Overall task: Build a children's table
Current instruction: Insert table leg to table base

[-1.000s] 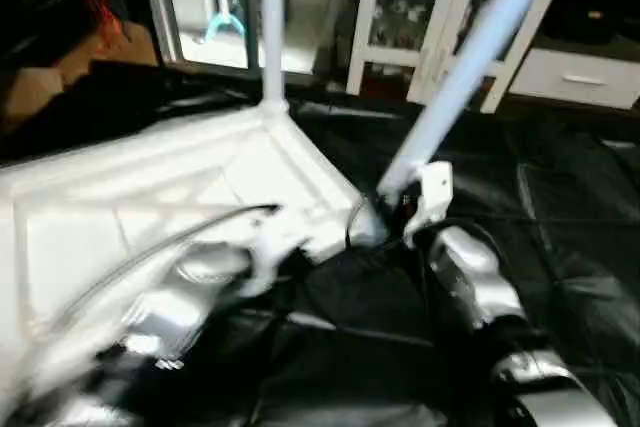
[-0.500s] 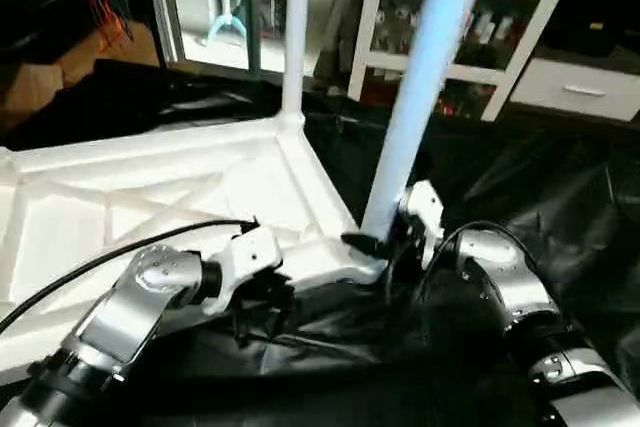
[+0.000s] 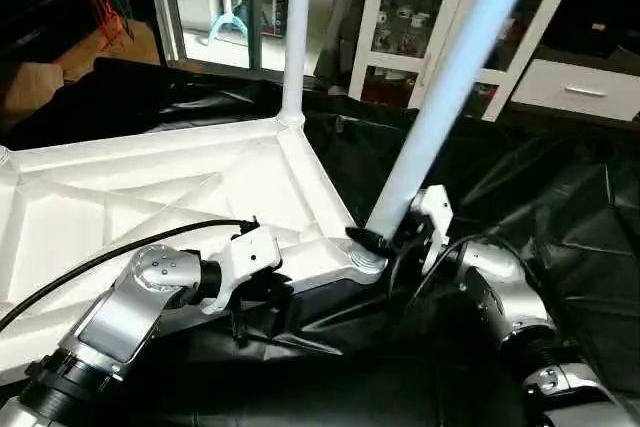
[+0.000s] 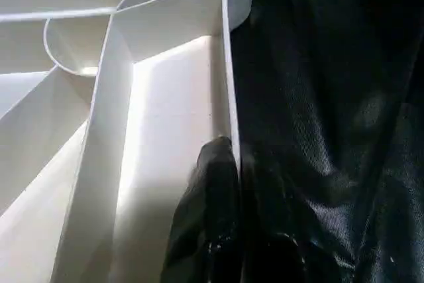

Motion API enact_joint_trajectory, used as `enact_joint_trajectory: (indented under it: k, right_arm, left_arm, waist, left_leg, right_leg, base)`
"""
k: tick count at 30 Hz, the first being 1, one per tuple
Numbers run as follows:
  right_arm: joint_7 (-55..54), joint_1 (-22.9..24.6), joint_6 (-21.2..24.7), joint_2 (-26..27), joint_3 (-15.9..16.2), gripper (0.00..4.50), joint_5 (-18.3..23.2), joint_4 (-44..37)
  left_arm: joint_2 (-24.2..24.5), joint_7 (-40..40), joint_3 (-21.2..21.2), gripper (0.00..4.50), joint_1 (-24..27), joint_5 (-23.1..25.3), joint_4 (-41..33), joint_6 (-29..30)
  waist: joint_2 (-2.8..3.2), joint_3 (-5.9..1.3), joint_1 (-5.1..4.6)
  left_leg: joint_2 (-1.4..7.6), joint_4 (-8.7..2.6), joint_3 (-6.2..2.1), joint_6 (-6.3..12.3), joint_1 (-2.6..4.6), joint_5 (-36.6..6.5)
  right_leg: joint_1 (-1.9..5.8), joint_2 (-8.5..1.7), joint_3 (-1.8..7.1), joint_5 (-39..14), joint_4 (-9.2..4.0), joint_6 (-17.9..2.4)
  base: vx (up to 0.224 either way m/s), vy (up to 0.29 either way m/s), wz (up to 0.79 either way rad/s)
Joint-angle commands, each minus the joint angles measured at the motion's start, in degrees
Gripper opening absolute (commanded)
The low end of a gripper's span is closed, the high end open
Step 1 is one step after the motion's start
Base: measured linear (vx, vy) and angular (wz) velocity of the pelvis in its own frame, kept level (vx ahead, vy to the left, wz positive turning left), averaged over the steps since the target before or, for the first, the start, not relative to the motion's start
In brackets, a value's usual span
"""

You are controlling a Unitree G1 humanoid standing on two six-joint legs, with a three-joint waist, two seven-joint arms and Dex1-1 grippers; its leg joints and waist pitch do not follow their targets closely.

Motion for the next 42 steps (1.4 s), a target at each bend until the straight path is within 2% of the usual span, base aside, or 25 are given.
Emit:
enact_joint_trajectory:
  k: [1,4,8,9,10,13,16,18,23,26,27,32,35,38,42]
  right_arm:
    - [-7.61,4.49,6.38,-1.85,-1.15,1.9,-2.85,9.54]
    - [-7.42,5.96,7.48,-1.75,-1.91,1.9,-2.05,8.41]
    - [-4.87,7.96,5.82,-2.88,0.63,1.9,-4.94,7.14]
    - [-4.39,8.4,4.41,-3.67,2.31,1.9,-6.86,6.65]
    - [-4.34,8.46,4.2,-3.79,2.56,1.9,-7.15,6.58]
    - [-3.01,9.05,-0.38,-6.07,7.54,1.9,-12.73,6.56]
    - [-2.84,9.15,-1.49,-6.96,9.46,1.9,-14.87,6.81]
    - [-3.15,9.2,-1.57,-7.16,9.9,1.9,-15.27,6.77]
    - [-4.15,9.7,-2.75,-6.95,10.89,1.9,-15.28,6.79]
    - [-4.76,10.22,-2.37,-6.27,10.4,1.9,-14.49,6.62]
    - [-5.54,10.46,-0.33,-5.18,8.67,1.9,-12.47,6.27]
    - [-7.04,10.15,4.35,-3.2,4.75,1.9,-7.67,6.02]
    - [-8.32,9.78,7.39,-2.1,1.94,1.9,-4.03,5.82]
    - [-8.21,9.92,9.54,-1.75,1.01,1.9,-2.66,5.58]
    - [-7.68,9.96,15.04,-1.72,-0.27,1.9,-0.89,5.64]
  left_arm:
    - [0.81,-2.8,-2.95,0.0,1.24,0.56,0.9,0.49]
    - [0.79,-2.8,-2.92,0.0,1.26,0.54,0.88,0.5]
    - [0.83,-3.03,-3.03,0.0,1.21,0.56,0.87,0.54]
    - [0.84,-3.15,-3.09,0.0,1.18,0.57,0.9,0.57]
    - [0.84,-3.17,-3.1,0.0,1.18,0.58,0.91,0.57]
    - [0.93,-3.32,-3.23,0.0,1.12,0.68,0.98,0.55]
    - [1.03,-3.35,-3.3,0.0,1.08,0.75,1.0,0.58]
    - [1.1,-3.3,-3.36,0.0,1.08,0.77,1.0,0.61]
    - [1.15,-3.13,-3.39,0.0,1.12,0.72,1.0,0.61]
    - [1.03,-3.07,-3.41,0.0,1.15,0.67,0.96,0.68]
    - [0.96,-3.06,-3.42,0.0,1.15,0.66,1.04,0.65]
    - [0.92,-3.09,-3.55,0.0,1.09,0.77,1.28,0.47]
    - [0.84,-3.14,-3.6,0.0,0.9,0.79,1.43,0.39]
    - [0.74,-3.17,-3.67,0.0,0.74,0.86,1.69,0.19]
    - [0.65,-3.29,-3.81,0.0,0.59,0.87,1.79,0.25]
  waist:
    - [1.79,1.4,-0.12]
    - [1.84,1.51,0.01]
    - [1.75,1.4,0.08]
    - [1.75,1.43,0.17]
    - [1.79,1.44,0.17]
    - [1.72,1.45,0.17]
    - [1.66,1.52,0.18]
    - [1.59,1.61,0.22]
    - [1.59,1.58,0.27]
    - [1.58,1.65,0.23]
    - [1.58,1.64,0.22]
    - [1.77,1.47,0.13]
    - [1.83,1.36,0.14]
    - [1.89,1.26,0.16]
    - [1.92,1.15,0.23]
  left_leg:
    - [2.82,-4.87,-0.95,-0.21,-0.64,-16.1]
    - [2.81,-4.87,-0.86,-0.44,-0.64,-16.21]
    - [2.75,-4.78,-0.77,-0.33,-0.63,-14.82]
    - [2.78,-4.77,-0.76,-0.34,-0.67,-14.18]
    - [2.82,-4.77,-0.76,-0.41,-0.62,-14.16]
    - [2.71,-4.72,-0.66,-0.62,-0.58,-14.17]
    - [2.66,-4.71,-0.6,-0.51,-0.62,-14.47]
    - [2.7,-4.82,-0.67,-0.48,-0.62,-15.8]
    - [2.76,-4.86,-0.67,-0.43,-0.62,-15.43]
    - [2.74,-4.92,-0.68,-0.54,-0.64,-16.3]
    - [2.74,-4.92,-0.7,-0.51,-0.65,-16.42]
    - [2.85,-5.04,-0.77,-0.6,-0.61,-17.11]
    - [2.9,-5.05,-0.79,-0.54,-0.58,-16.18]
    - [2.91,-4.98,-0.75,-0.64,-0.58,-15.13]
    - [2.87,-4.9,-0.72,-0.77,-0.57,-14.1]
  right_leg:
    - [-0.9,-5.39,2.97,-5.11,-5.52,-10.42]
    - [-1.07,-5.41,2.94,-5.45,-5.68,-9.9]
    - [-0.94,-5.37,2.91,-3.47,-5.55,-9.71]
    - [-0.86,-5.36,2.87,-2.49,-5.52,-9.67]
    - [-0.92,-5.35,2.83,-2.27,-5.48,-9.61]
    - [-0.88,-5.26,2.72,-1.86,-5.5,-9.33]
    - [-0.88,-5.26,2.81,-2.13,-5.54,-9.21]
    - [-0.99,-5.23,2.89,-4.57,-5.72,-8.8]
    - [-0.98,-5.19,2.9,-3.62,-5.65,-8.86]
    - [-1.06,-5.2,2.93,-4.63,-5.75,-8.77]
    - [-1.07,-5.23,2.97,-5.03,-5.78,-8.68]
    - [-1.1,-5.29,3.05,-5.55,-5.84,-8.75]
    - [-0.98,-5.27,3.02,-3.89,-5.7,-9.18]
    - [-0.85,-5.28,2.98,-2.1,-5.61,-9.43]
    - [-0.66,-5.31,2.93,-0.5,-5.46,-9.65]
  base:
    - [0.0,0.0,0.0]
    - [0.0,0.0,0.0]
    - [0.0,0.0,0.0]
    - [0.0,0.0,0.0]
    - [0.0,0.0,0.0]
    - [0.0,0.0,0.0]
    - [0.0,0.0,0.0]
    - [0.0,0.0,0.0]
    - [0.0,0.0,0.0]
    - [0.0,0.0,0.0]
    - [0.0,0.0,0.0]
    - [0.0,0.0,0.0]
    - [0.0,0.0,0.0]
    - [0.0,0.0,0.0]
    - [0.0,0.0,0.0]
